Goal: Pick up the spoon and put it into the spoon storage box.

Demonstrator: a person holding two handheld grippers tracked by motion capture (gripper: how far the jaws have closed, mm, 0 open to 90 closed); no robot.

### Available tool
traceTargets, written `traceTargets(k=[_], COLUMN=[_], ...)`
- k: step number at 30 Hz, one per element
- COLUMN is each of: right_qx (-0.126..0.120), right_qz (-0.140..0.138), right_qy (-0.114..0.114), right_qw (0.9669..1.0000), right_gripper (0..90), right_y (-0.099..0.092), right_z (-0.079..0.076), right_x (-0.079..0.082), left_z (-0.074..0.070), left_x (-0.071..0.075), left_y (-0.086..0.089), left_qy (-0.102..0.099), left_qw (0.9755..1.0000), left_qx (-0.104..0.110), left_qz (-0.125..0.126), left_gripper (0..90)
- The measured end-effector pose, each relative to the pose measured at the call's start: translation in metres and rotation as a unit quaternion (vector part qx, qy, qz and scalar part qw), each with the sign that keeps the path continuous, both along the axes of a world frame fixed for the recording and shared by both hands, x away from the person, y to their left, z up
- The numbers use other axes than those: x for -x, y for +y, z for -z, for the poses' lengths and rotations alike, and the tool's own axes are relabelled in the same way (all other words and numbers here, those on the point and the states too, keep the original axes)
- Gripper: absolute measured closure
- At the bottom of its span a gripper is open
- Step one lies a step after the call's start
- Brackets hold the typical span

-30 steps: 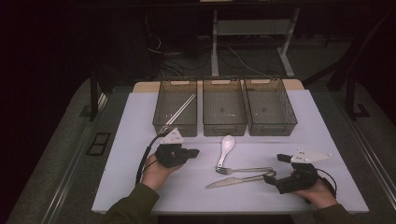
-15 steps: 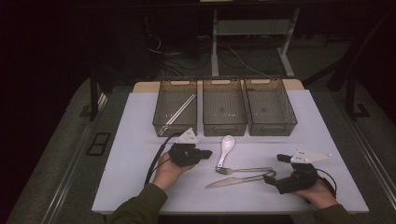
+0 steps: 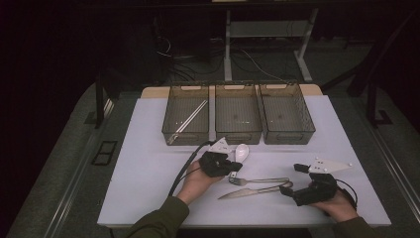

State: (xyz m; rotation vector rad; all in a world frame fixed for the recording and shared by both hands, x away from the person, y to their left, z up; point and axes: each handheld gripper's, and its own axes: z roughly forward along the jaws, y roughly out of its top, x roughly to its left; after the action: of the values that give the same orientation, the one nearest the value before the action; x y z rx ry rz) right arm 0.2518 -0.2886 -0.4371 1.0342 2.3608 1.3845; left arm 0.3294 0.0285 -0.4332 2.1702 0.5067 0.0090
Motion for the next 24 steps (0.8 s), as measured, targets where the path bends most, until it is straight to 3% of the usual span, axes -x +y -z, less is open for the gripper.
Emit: traceTargets(k=[15,24], right_qx=[0.0,0.0], right_qz=[0.0,-0.001], right_qy=[-0.001,-0.003], right_qw=[1.0,1.0], right_gripper=[0.8,0.8], right_y=[0.0,0.0], right_z=[-0.001,-0.001], right_x=[0.001,0.001], left_z=[0.013,0.013], left_x=[0.002,0.002], left_y=[-0.012,-0.011], left_qy=[0.005,0.0], left_qw=[0.9989,0.9983], left_qx=[-0.046,-0.058], left_qz=[0.008,0.008], left_gripper=[89.0,89.1])
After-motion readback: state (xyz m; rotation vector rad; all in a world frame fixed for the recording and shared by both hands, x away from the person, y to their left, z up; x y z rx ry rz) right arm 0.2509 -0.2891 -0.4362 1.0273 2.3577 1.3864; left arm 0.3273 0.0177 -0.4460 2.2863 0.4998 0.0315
